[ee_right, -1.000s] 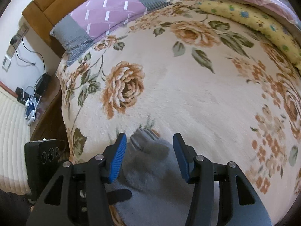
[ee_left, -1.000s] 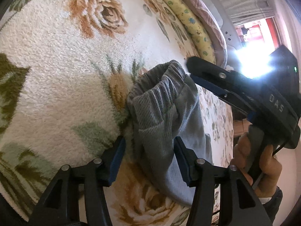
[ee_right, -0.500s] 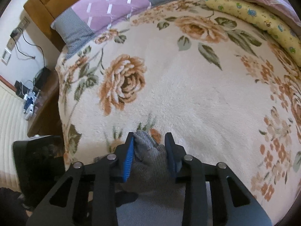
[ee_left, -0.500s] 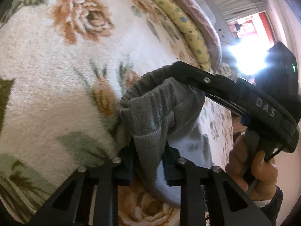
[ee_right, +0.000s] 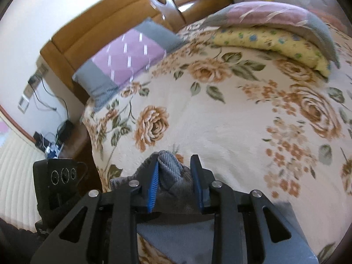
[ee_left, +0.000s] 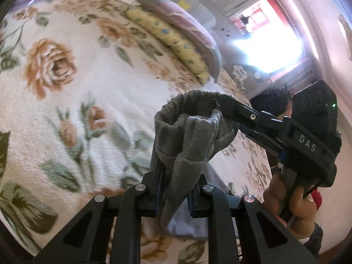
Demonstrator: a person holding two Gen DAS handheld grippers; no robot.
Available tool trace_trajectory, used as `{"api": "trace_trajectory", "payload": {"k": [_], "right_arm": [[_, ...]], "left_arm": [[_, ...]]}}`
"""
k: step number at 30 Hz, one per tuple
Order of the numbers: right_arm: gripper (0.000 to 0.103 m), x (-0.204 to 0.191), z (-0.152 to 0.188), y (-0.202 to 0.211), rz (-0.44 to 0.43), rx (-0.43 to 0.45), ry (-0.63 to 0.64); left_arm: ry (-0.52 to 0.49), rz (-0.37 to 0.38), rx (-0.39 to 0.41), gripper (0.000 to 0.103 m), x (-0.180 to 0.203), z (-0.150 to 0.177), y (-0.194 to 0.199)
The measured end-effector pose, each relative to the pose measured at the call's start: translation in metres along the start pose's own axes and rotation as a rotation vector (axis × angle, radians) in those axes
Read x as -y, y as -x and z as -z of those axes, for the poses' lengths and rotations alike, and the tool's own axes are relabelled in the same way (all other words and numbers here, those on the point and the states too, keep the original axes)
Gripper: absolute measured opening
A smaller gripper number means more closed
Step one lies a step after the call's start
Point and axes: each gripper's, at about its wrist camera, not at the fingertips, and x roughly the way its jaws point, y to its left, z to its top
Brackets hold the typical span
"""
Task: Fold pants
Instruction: 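Lift the held cuff end with both grippers and fold it over the pants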
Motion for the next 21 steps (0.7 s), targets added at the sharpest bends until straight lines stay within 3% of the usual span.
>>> {"api": "trace_trajectory", "payload": {"k": [12,21], "right_arm": [[0.027,0.051,0.052,0.092,0.005,0.142,-0.164],[0.020,0.084,0.082,0.133,0.033,0.197,-0.238]], "left_arm": [[-0.166,0.052,-0.063,0.016,0.067,0.025,-0.013],[-0.259,0.069,-0.133,0.016,0.109,0.050,-0.032]]}}
